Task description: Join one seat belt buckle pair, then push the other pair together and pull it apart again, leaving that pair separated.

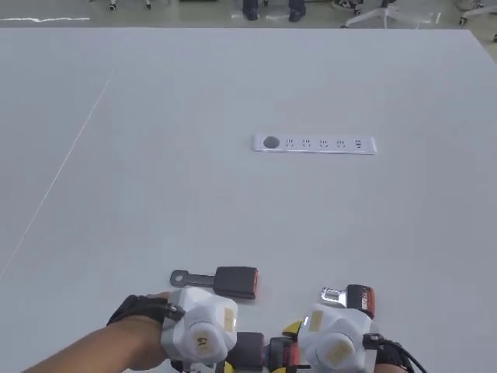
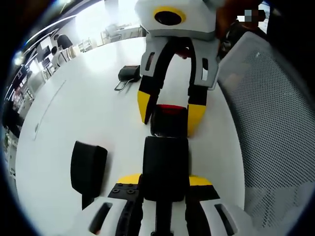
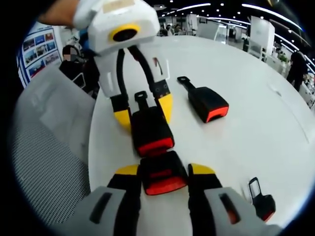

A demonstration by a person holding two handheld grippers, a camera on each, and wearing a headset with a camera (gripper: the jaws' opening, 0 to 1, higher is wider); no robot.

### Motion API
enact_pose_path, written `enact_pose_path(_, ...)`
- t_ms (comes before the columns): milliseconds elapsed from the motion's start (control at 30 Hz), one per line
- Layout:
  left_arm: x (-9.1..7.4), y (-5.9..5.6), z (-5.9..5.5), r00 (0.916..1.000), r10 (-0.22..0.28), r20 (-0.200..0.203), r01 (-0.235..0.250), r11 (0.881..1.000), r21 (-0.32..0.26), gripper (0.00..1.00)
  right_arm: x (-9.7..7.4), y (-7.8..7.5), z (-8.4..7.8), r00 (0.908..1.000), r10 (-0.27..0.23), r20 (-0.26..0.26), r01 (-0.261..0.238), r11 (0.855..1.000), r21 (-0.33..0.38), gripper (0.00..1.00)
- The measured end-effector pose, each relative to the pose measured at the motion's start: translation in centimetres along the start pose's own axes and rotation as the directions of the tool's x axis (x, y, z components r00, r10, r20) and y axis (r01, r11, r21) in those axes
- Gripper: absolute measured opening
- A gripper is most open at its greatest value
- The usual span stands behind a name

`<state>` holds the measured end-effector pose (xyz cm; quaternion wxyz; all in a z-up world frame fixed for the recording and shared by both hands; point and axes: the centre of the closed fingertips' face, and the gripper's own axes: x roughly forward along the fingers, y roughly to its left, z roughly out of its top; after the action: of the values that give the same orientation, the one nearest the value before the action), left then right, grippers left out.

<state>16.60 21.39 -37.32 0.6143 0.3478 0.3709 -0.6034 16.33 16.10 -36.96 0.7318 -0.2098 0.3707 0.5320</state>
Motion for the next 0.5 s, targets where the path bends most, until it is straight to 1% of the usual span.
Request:
enact_pose_path(133,-0.05,0.01,-0.09,0.9999,-0.009,-0.011,0.009,1.0,0.017,0.33,0.0,-0.05,0.05,1.0,0.0,0.003,0.0,1.0,-0.001,0.37)
enact_pose_path(367,-0.1,0.0,-0.05,0.9997,-0.018,-0.017,0.018,0.999,0.038,0.33,0.03,-0.13,0.0,0.9999,0.013,-0.005,-0.013,0.999,-0.029,0.37)
enact_pose_path(500,0.04,0.01,-0.14,0.9995,-0.026,-0.017,0.027,0.998,0.052,0.34,0.03,-0.13,-0.05,0.9992,0.025,-0.03,-0.027,0.998,-0.048,0.37)
